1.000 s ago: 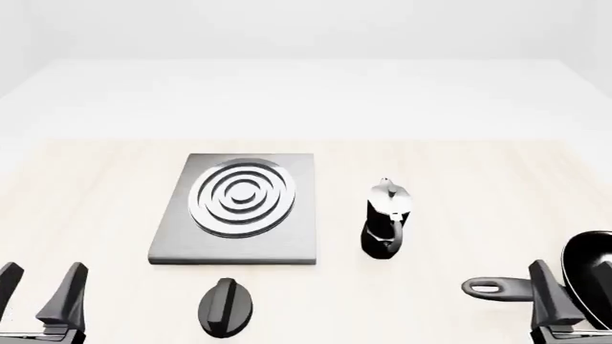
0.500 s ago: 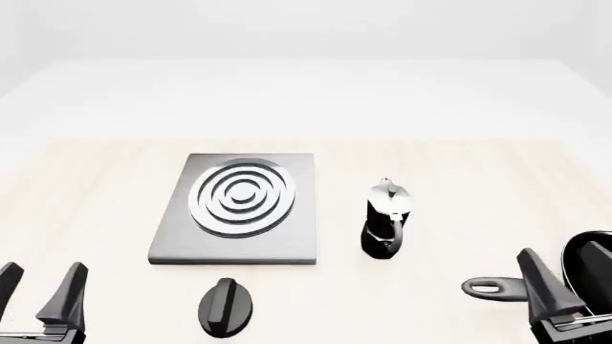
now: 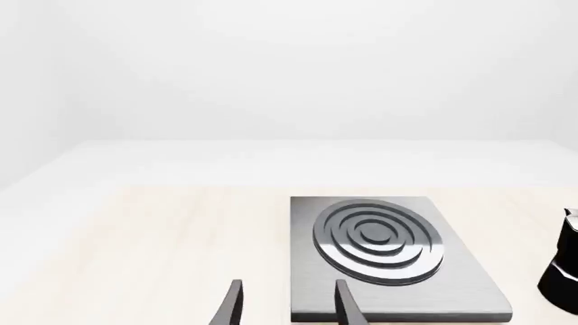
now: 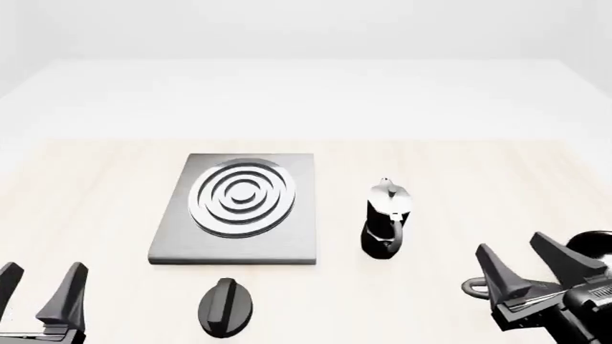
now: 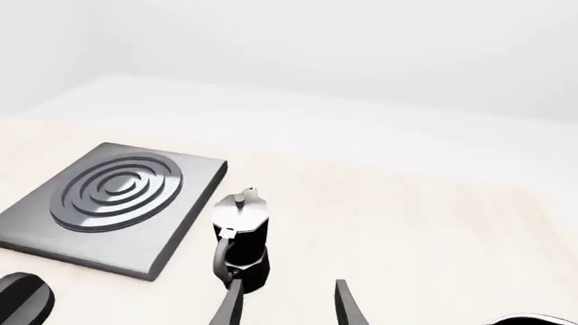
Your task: Put the moka pot on the stove.
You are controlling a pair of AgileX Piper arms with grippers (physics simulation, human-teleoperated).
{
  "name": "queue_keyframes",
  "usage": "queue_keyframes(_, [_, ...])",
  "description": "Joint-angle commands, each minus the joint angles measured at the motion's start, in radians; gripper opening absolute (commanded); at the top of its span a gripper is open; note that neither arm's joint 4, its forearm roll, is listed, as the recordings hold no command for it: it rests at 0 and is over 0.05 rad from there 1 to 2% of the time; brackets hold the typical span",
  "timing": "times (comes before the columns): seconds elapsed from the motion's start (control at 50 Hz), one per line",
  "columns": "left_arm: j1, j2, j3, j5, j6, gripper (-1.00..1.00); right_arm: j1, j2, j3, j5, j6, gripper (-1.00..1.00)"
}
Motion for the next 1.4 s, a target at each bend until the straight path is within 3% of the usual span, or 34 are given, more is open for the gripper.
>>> queue_keyframes(0.02, [0.000,0.000,0.000,0.000,0.000,1.00,0.036,0.145,0.005,-0.120,0.000,1.00])
queue_keyframes(0.58, [0.000,0.000,0.000,0.000,0.000,1.00,0.155,0.658,-0.012,-0.542,0.015,1.00])
queue_keyframes(1.4, [0.000,0.000,0.000,0.000,0.000,1.00,0.212,0.968,-0.072,-0.758,0.050,1.00])
